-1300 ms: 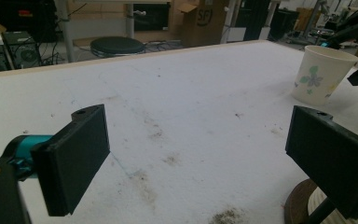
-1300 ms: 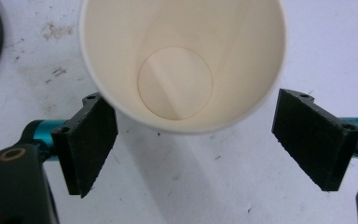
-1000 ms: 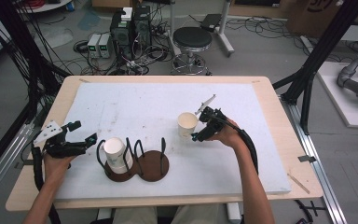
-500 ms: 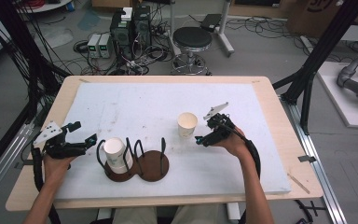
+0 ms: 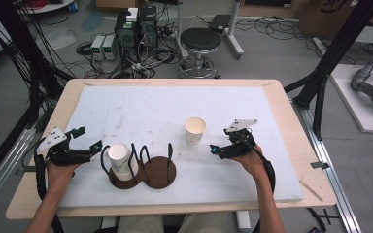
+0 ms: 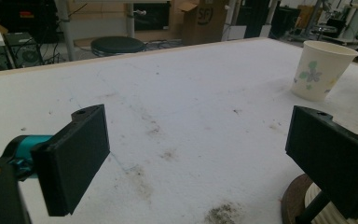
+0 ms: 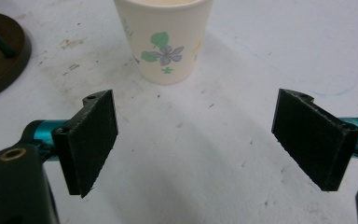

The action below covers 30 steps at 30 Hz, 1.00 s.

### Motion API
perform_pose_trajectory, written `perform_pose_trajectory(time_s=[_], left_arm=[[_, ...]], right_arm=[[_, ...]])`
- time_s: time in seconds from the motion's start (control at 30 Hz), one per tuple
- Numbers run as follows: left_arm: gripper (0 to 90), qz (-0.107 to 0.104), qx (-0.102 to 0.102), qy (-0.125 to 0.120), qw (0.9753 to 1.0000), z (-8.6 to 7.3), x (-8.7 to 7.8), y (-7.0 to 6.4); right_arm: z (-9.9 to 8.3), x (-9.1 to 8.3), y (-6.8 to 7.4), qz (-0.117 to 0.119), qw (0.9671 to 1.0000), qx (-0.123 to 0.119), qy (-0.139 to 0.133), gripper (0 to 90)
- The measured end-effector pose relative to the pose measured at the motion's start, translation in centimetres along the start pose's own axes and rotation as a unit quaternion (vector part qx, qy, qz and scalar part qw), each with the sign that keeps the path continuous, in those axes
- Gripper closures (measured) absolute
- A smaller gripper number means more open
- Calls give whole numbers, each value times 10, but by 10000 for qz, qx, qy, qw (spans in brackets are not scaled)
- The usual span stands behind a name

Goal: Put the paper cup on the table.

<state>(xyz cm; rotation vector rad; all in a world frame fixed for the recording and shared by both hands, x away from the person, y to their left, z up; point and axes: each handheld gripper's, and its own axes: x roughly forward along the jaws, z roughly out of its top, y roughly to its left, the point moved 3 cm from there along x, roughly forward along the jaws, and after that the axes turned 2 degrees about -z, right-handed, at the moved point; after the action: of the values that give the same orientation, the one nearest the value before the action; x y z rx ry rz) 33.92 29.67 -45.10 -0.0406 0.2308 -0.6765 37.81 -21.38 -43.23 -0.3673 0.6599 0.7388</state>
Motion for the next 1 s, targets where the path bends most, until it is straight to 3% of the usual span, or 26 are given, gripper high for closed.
perform_pose_trajectory(time_s=[0.17, 0.3, 0.73, 1.0], left_arm=[[62, 14, 13, 15, 10000, -1, 1, -1], [62, 42, 18, -4, 10000, -1, 1, -1], [62, 172, 42, -33, 9998, -5, -1, -3], [62, 201, 58, -51, 9998, -6, -1, -3]], right_arm=[[-6, -5, 0, -12, 9989, 180, -429, 147], [-9, -7, 0, -158, 9981, 223, -554, 147], [-18, -15, 1, -565, 9894, 465, -1258, 151], [-31, -14, -1, -639, 9850, 680, -1453, 151]])
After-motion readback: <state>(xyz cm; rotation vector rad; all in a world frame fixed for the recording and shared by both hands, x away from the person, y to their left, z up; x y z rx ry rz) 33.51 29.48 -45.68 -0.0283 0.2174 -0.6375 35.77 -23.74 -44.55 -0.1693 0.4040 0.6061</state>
